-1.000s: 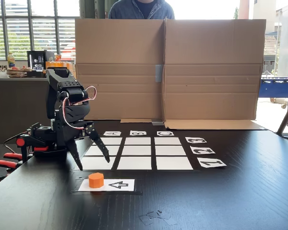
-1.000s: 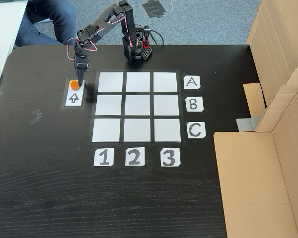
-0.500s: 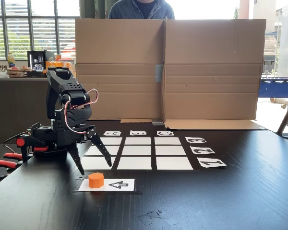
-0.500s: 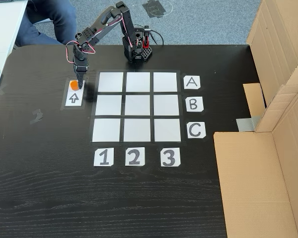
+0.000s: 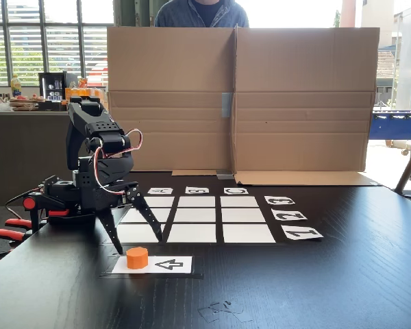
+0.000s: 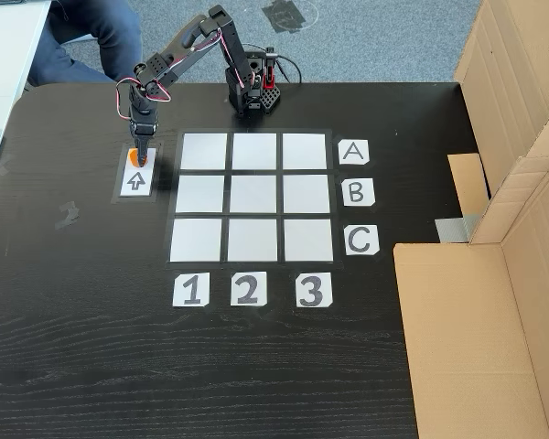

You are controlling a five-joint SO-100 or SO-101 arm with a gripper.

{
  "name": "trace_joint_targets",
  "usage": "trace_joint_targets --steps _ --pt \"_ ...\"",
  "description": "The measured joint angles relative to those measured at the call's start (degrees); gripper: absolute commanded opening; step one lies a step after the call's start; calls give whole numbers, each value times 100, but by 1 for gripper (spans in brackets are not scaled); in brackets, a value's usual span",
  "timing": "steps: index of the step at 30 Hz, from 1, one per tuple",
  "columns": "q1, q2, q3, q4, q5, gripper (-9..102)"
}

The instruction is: Pick up the round, orange token and place it in the grid on square A1.

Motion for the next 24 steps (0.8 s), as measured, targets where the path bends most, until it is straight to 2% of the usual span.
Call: trace_joint_targets --steps 24 --pt "9 -475 -492 0 0 32"
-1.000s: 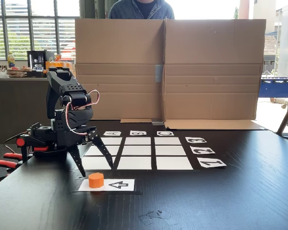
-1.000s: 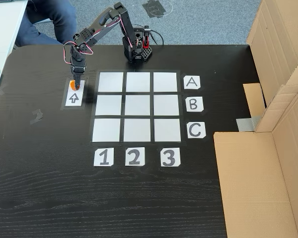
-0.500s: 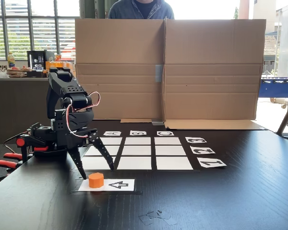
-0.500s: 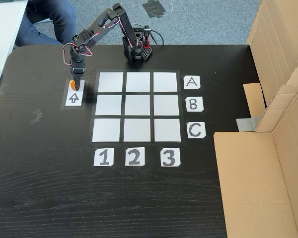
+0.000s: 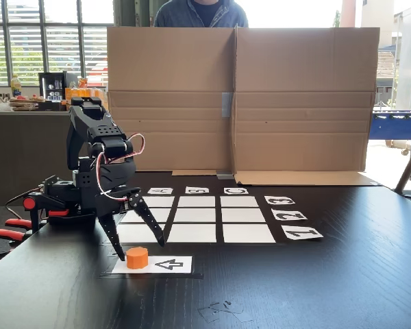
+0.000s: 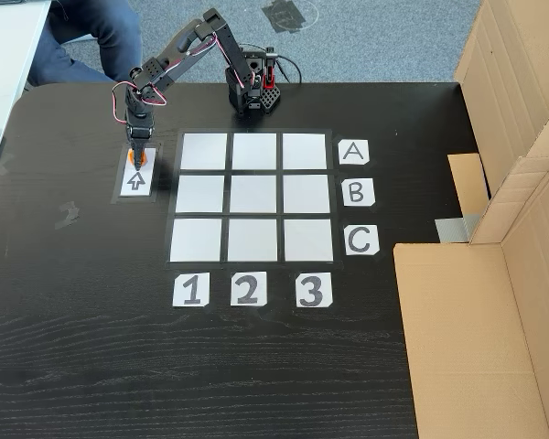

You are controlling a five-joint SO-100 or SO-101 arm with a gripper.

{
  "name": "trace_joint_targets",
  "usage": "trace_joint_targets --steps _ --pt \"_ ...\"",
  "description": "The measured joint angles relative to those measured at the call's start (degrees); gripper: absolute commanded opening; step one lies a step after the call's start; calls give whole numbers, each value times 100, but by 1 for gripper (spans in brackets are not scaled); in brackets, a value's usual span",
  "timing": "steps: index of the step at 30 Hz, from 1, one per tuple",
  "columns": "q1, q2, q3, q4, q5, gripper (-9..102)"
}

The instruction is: Pick up the round, orange token and place it in the grid on square A1.

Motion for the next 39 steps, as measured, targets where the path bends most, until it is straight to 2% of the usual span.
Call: trace_joint_targets --steps 17,32,39 --pt "0 -97 -18 0 0 30" --pt "0 -176 -18 0 -35 23" --pt "0 -176 -18 0 -35 15"
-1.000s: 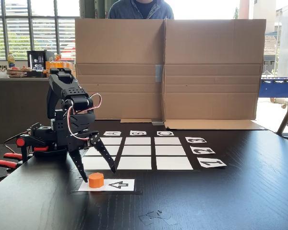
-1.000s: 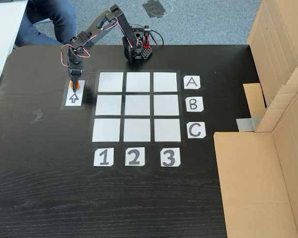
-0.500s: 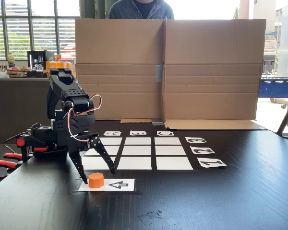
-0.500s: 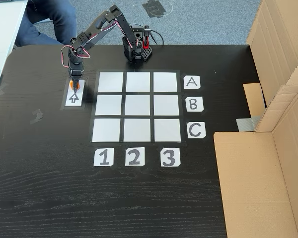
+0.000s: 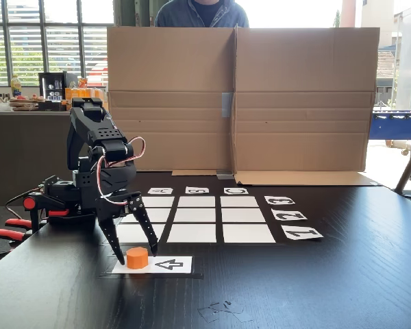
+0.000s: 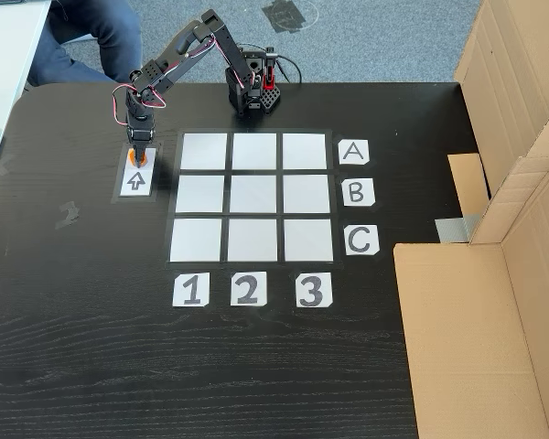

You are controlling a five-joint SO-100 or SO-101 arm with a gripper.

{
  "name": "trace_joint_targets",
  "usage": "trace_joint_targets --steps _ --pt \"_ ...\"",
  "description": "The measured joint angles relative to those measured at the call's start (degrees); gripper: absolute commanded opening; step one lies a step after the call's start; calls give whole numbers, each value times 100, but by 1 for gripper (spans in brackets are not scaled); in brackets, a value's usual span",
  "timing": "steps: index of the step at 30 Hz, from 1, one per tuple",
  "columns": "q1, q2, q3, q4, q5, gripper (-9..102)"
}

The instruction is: Pick up the round, orange token and place it in the grid on square A1.

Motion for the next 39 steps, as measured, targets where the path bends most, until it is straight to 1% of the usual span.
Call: trace_joint_targets --steps 11,22,27,39 --pt "0 0 0 -35 0 8" --pt "0 237 0 -26 0 7" --pt "0 747 0 299 0 7" --pt "0 2637 0 1644 0 7"
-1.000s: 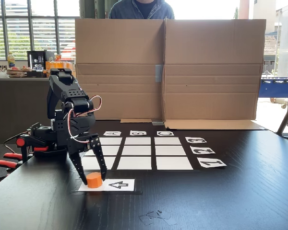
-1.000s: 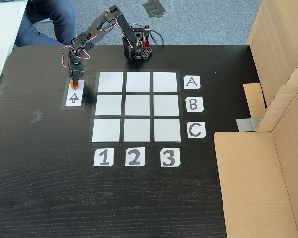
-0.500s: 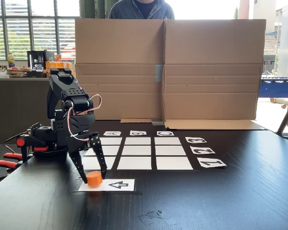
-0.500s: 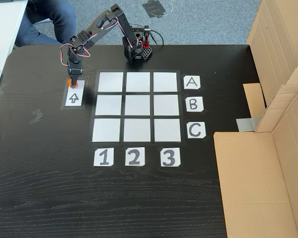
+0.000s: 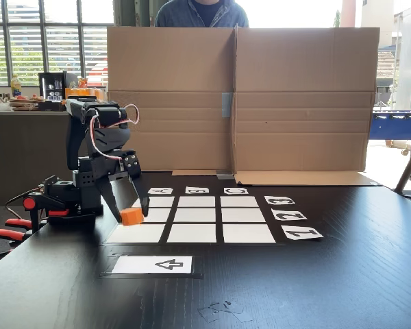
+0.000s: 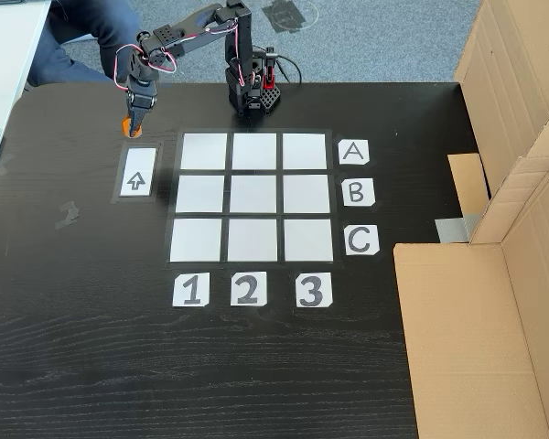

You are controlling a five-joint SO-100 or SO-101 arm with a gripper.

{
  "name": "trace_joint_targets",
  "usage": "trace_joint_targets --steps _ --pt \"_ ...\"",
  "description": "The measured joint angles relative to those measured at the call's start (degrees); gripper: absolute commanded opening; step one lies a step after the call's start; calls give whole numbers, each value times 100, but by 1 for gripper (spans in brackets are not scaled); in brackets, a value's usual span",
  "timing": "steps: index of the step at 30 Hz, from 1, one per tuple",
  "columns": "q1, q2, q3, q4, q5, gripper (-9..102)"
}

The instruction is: Pick up the round, orange token and place it in the grid on square A1.

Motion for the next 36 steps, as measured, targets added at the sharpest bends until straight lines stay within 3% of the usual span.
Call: trace_joint_targets --steps 9,26,36 --pt "-70 1591 246 1028 0 4" --pt "-413 4438 3340 1107 -193 6" --pt "-536 4315 4175 1046 -202 7"
